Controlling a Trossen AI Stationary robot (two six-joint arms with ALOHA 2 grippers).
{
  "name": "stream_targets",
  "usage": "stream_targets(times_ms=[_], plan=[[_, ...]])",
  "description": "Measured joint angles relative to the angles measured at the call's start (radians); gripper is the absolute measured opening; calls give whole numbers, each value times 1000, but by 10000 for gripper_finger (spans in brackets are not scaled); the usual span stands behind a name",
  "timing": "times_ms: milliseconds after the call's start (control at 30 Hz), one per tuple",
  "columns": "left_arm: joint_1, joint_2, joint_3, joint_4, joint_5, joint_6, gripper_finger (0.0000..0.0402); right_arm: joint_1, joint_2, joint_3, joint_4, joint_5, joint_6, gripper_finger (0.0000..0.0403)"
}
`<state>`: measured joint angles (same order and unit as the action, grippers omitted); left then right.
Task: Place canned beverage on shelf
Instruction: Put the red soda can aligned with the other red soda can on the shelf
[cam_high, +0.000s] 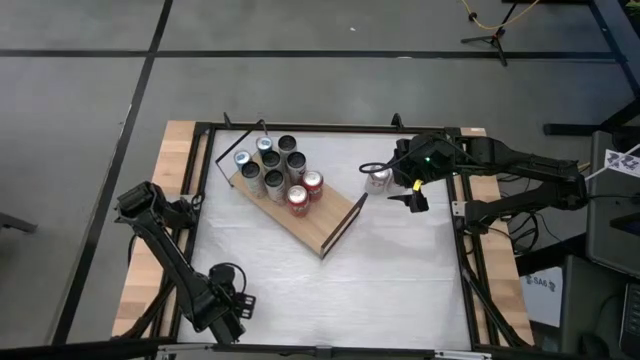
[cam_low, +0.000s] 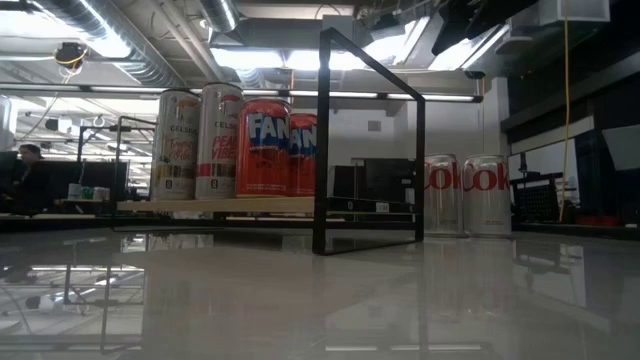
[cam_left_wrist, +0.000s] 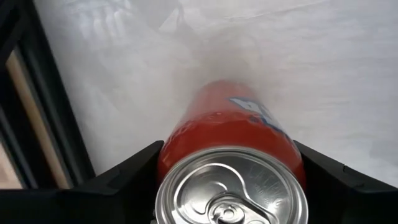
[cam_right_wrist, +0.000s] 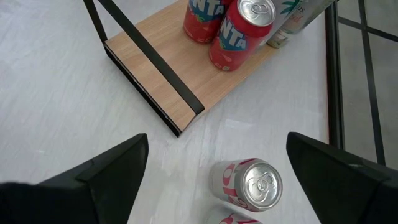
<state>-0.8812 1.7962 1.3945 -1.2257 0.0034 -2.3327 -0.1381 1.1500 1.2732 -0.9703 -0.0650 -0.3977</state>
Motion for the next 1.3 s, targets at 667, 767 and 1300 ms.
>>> stream_targets(times_ms=[667,767,1300], plan=[[426,-141,-2,-16,-121,794,279,0,0,0,0,0,0,379],[530,-160,-2,-16,-123,938,279,0,0,0,0,0,0,379],[852,-161,0,26,-115,1270,283,0,0,0,0,-8,0,379]])
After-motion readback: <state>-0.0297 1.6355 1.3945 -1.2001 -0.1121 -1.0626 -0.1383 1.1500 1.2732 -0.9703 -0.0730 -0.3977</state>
